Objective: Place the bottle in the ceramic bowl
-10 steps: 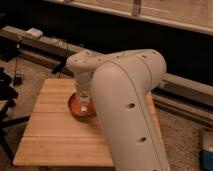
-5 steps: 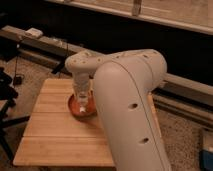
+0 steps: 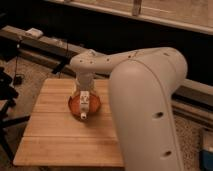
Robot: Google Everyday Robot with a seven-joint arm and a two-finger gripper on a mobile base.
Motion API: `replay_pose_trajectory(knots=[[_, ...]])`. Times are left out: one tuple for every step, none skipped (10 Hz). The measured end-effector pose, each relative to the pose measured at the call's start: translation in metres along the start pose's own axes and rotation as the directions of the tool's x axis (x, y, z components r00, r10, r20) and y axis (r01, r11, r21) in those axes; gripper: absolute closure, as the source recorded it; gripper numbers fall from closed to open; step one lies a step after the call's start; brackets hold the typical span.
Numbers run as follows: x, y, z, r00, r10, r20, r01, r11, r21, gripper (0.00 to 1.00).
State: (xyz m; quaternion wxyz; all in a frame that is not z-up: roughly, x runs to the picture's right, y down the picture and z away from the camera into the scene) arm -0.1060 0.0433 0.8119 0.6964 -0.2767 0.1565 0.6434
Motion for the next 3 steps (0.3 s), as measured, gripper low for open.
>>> replay_pose_trajectory(knots=[[0.0015,-0.0057,-0.0051,1.0,0.007,0.01,-0.007,1.0,0.001,0.2],[0.0022,-0.0011,-0.0043,1.0,0.002,0.008,-0.002,1.0,-0.002,0.2],[0.0024,-0.0004,-0.0043,1.0,0.001,0.008,-0.001,1.0,-0.003,0.2]])
